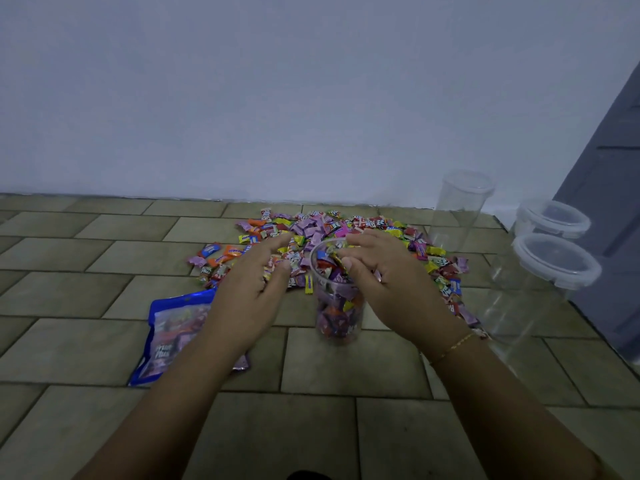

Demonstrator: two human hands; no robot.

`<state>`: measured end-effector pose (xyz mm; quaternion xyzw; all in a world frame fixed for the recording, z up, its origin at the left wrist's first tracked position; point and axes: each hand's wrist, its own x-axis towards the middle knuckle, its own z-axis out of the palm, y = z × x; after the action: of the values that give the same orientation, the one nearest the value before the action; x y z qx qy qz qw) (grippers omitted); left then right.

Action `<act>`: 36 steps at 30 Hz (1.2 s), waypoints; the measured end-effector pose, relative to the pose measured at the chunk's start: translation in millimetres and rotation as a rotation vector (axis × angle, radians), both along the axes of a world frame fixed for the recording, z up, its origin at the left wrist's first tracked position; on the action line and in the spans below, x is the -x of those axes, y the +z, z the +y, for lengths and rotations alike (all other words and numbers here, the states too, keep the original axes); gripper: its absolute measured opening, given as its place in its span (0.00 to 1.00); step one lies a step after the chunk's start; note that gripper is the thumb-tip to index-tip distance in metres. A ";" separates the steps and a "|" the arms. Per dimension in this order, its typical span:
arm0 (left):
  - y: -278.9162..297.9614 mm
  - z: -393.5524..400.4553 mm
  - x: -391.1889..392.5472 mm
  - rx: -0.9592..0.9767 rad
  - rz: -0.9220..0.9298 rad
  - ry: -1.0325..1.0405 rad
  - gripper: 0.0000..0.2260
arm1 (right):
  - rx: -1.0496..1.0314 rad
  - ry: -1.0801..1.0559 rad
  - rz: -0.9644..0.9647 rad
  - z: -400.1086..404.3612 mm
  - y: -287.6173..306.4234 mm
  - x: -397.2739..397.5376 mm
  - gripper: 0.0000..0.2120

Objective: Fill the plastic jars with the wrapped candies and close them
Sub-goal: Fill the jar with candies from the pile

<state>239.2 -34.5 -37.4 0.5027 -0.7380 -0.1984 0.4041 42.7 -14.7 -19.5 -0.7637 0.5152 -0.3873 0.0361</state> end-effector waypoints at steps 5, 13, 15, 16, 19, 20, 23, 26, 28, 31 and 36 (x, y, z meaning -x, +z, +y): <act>-13.2 7.7 -20.6 -0.232 0.094 0.100 0.14 | 0.233 -0.005 -0.020 3.8 1.4 -23.5 0.14; -31.5 14.1 -51.7 -0.503 -0.086 0.196 0.14 | 0.122 0.153 0.028 5.6 -14.1 -83.2 0.10; -33.4 14.8 -56.8 -0.525 -0.137 0.171 0.15 | -0.136 0.202 0.131 2.6 -24.2 -96.7 0.14; -34.2 15.3 -59.1 -0.507 -0.154 0.175 0.16 | -0.265 0.238 0.184 1.3 -32.9 -102.7 0.16; -36.6 18.9 -71.4 -0.488 -0.218 0.182 0.17 | -0.529 0.290 0.274 -2.0 -58.3 -122.9 0.22; -37.9 18.9 -75.6 -0.488 -0.275 0.177 0.18 | -0.585 0.280 0.307 -3.2 -67.3 -128.5 0.25; -39.7 16.8 -85.3 -0.513 -0.486 0.102 0.20 | -0.642 0.258 0.462 -7.5 -89.3 -138.3 0.32; -40.8 12.5 -88.5 -0.515 -0.710 0.004 0.25 | -0.668 0.230 0.525 -12.7 -99.5 -141.2 0.31; -44.9 10.0 -86.0 -0.510 -0.768 -0.024 0.28 | -0.664 0.225 0.557 -15.4 -102.4 -143.0 0.29; -56.3 9.9 -77.3 -0.559 -0.744 -0.102 0.30 | -0.617 0.204 0.521 -13.6 -104.1 -143.8 0.26; -78.0 12.6 -71.5 -0.402 -0.612 -0.110 0.25 | -0.497 0.089 0.285 -6.6 -115.6 -137.2 0.18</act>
<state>310.6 -21.8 -115.3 0.5675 -0.7970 -0.2014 0.0467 179.9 -21.3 -135.1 -0.8000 0.5602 -0.1361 0.1661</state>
